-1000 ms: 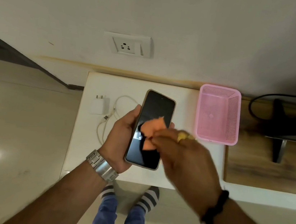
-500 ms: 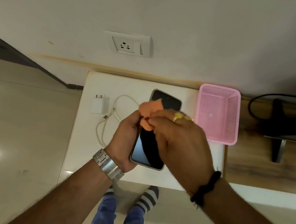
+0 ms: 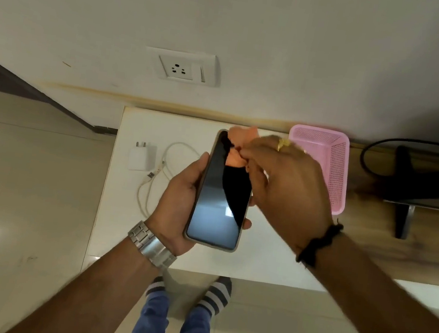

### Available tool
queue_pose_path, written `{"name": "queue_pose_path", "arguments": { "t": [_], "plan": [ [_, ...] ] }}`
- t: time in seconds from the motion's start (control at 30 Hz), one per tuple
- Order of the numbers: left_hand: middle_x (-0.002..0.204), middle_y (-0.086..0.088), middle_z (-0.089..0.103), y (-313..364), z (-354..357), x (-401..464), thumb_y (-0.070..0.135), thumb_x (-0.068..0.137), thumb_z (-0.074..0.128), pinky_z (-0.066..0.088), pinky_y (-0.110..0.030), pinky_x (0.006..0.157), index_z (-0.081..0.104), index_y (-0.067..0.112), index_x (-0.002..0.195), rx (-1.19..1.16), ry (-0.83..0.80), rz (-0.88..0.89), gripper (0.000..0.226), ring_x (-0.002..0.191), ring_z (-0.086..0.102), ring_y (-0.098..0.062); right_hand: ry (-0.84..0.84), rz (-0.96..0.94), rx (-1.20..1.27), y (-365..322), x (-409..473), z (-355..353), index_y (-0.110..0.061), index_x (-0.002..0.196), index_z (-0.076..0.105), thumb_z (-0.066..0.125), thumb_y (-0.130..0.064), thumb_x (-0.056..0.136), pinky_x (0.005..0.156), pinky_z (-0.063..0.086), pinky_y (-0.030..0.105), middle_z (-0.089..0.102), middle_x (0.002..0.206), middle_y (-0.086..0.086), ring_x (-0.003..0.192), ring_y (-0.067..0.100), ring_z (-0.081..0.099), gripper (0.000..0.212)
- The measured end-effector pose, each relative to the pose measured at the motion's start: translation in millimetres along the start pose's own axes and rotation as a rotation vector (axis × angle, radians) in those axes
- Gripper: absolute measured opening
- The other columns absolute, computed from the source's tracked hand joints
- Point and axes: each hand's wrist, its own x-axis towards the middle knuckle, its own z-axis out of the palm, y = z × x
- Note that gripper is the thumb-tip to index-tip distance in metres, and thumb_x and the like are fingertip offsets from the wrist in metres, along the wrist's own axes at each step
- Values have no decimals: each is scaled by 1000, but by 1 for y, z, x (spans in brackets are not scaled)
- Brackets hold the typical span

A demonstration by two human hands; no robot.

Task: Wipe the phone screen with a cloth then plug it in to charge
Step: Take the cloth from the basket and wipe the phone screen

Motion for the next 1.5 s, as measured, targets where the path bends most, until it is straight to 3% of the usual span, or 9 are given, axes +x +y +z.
{"name": "queue_pose_path", "arguments": {
  "t": [0.13, 0.3, 0.4, 0.53, 0.73, 0.9, 1.13, 1.3, 1.5],
  "plan": [
    [135, -18, 67, 9, -6, 1, 60, 97, 51, 55, -49, 102, 72, 14, 130, -94, 2, -17, 60, 117, 68, -33, -202, -100, 89, -24, -44, 7, -14, 110, 72, 58, -9, 90, 75, 59, 42, 72, 106, 6, 90, 26, 68, 25],
    [123, -14, 74, -4, -6, 6, 60, 102, 40, 61, -53, 84, 75, 19, 124, 25, -13, -12, 58, 102, 73, -34, 39, 41, -8, 9, 9, 1, -10, 99, 73, 48, -16, 96, 76, 55, 43, 73, 98, 10, 87, 30, 66, 26],
    [119, -16, 76, 1, -6, 12, 58, 101, 43, 62, -50, 84, 79, 17, 117, -60, 2, -27, 57, 101, 75, -32, -44, -16, 59, -8, -17, 16, -13, 102, 74, 39, -24, 95, 75, 58, 38, 74, 98, 7, 85, 26, 68, 38],
    [130, -19, 70, -1, -12, 20, 62, 98, 44, 54, -48, 97, 77, 11, 120, -62, 47, -79, 64, 107, 71, -34, -207, -137, 153, -24, -55, 33, -12, 102, 76, 73, -12, 84, 70, 63, 39, 76, 93, 8, 77, 26, 72, 19],
    [106, -11, 77, -9, -9, 36, 53, 101, 49, 61, -47, 80, 81, 17, 105, -10, 64, -41, 48, 92, 75, -31, 63, 28, 65, 6, 20, 34, -15, 102, 73, 46, -18, 92, 83, 53, 35, 73, 109, 4, 98, 27, 65, 28],
    [138, -21, 61, 4, -16, 48, 60, 102, 36, 50, -47, 98, 63, 11, 139, -21, 84, -56, 67, 110, 65, -34, -245, -104, 198, -13, -39, 50, -16, 118, 69, 55, -18, 97, 89, 56, 35, 71, 112, 6, 97, 23, 68, 25],
    [115, -15, 76, -4, -18, 65, 60, 102, 39, 61, -50, 85, 78, 19, 118, -34, 41, -66, 59, 97, 75, -32, 64, 24, 89, 28, 4, 48, -8, 102, 75, 46, -19, 94, 80, 58, 40, 74, 101, 12, 89, 31, 69, 32],
    [137, -22, 55, -7, -26, 80, 69, 101, 31, 55, -48, 89, 49, 9, 150, -7, 86, -32, 79, 106, 63, -33, -37, -48, 237, -3, -58, 92, -11, 106, 73, 81, -4, 77, 67, 63, 35, 75, 89, 9, 70, 24, 72, 31],
    [136, -19, 66, 5, -43, 108, 64, 95, 55, 50, -60, 104, 60, 15, 141, 79, 290, 70, 67, 121, 66, -40, -80, -94, 360, 3, -94, 119, -18, 108, 76, 81, -13, 80, 79, 63, 29, 77, 101, -2, 84, 14, 74, 29]
  ]
}}
